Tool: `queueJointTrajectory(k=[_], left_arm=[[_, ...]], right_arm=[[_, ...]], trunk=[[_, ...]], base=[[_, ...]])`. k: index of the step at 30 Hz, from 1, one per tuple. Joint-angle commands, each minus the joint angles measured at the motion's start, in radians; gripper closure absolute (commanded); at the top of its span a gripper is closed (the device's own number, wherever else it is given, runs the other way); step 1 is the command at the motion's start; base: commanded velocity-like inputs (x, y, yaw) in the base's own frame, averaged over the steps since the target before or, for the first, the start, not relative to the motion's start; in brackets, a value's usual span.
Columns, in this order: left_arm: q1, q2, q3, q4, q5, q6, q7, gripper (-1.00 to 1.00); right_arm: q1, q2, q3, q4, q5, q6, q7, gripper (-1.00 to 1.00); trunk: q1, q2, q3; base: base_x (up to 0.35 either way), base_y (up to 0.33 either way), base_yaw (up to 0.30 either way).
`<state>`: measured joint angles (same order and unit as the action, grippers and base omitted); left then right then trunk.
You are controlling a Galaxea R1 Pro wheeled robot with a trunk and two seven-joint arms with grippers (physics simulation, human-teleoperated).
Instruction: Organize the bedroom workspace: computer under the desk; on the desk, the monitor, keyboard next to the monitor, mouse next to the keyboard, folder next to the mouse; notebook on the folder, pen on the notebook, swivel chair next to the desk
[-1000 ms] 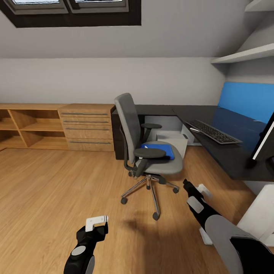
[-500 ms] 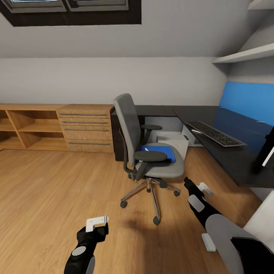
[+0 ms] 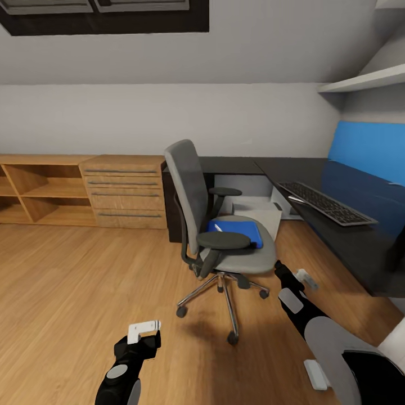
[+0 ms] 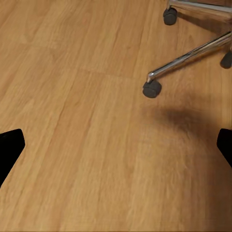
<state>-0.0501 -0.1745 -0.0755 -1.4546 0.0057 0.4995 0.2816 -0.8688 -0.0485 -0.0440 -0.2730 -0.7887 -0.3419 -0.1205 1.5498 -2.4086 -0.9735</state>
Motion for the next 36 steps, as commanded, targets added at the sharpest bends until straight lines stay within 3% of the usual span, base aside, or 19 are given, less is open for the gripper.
queueJointTrajectory(k=[1, 9, 18, 25, 36], left_arm=[[0.0, 0.0, -0.001, -0.001, 0.001, 0.005, 0.005, -1.0], [0.0, 0.0, -0.001, -0.001, -0.002, 0.004, 0.013, -1.0], [0.0, 0.0, -0.001, -0.001, -0.001, 0.003, 0.013, -1.0], [0.0, 0.0, -0.001, 0.0, -0.001, 0.003, 0.008, -1.0], [0.0, 0.0, -0.001, 0.0, -0.001, 0.003, 0.006, -1.0]], right_arm=[[0.0, -0.003, -0.001, 0.0, -0.003, -0.002, -0.001, -1.0], [0.001, -0.029, -0.001, 0.005, -0.004, -0.004, 0.0, -1.0], [0.001, -0.04, -0.002, 0.006, -0.005, -0.002, -0.001, -1.0], [0.001, -0.057, -0.002, 0.006, -0.007, 0.001, -0.001, -1.0], [0.001, -0.063, -0.008, 0.006, -0.031, 0.006, -0.001, -1.0]], trunk=[[0.0, 0.0, -0.001], [0.0, 0.0, -0.001], [0.0, 0.0, -0.001], [0.0, 0.0, -0.001], [0.0, 0.0, -0.001]], base=[[0.292, 0.0, 0.0], [0.167, 0.0, 0.0], [0.023, 0.0, 0.0], [0.237, 0.0, 0.0], [0.205, 0.0, 0.0]])
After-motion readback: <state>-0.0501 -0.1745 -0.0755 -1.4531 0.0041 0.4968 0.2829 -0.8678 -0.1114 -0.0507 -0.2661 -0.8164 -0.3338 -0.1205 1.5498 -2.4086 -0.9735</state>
